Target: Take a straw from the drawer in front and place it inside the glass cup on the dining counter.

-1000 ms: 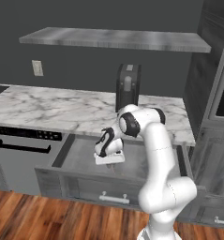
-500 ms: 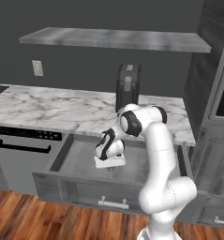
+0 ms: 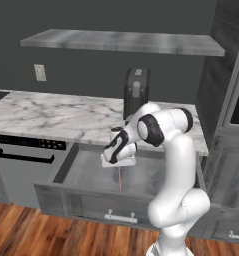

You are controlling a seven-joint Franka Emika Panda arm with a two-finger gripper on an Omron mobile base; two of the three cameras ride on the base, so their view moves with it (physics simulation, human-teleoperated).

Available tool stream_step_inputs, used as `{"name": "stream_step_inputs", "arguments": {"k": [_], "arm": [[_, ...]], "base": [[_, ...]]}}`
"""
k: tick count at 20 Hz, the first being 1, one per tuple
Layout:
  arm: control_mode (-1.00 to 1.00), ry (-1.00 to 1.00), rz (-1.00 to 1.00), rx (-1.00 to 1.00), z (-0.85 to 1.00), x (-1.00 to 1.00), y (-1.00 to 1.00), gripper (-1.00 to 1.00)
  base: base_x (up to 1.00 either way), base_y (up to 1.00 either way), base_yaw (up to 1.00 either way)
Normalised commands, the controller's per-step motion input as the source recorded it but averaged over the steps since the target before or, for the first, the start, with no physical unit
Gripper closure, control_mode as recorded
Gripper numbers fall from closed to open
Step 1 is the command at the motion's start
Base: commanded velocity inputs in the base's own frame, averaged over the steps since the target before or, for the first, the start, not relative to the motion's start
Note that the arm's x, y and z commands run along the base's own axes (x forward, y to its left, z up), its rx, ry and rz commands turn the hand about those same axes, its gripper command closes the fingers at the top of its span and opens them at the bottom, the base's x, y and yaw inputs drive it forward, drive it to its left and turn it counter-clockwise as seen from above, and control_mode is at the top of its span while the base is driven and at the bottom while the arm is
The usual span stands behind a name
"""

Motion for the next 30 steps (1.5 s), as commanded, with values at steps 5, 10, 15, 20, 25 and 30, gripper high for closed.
{"name": "stream_step_inputs", "arguments": {"k": [5,10,15,20,25,30], "arm": [[-1.0,-0.03,0.0,0.04,0.66,-0.28,0.0,1.0],[-1.0,0.0,0.0,0.05,0.6,-0.56,0.0,1.0],[-1.0,-0.04,0.0,0.03,0.94,-0.46,-0.01,1.0],[-1.0,-0.02,0.0,0.0,1.0,-0.17,-0.07,1.0],[-1.0,0.0,0.0,0.0,1.0,-0.11,-0.14,1.0],[-1.0,0.0,0.01,0.0,0.74,-0.13,-0.17,1.0]], "base": [[0.0,0.0,0.0],[0.0,0.0,0.0],[0.0,0.0,0.0],[0.0,0.0,0.0],[0.0,0.0,0.0],[0.0,0.0,0.0]]}}
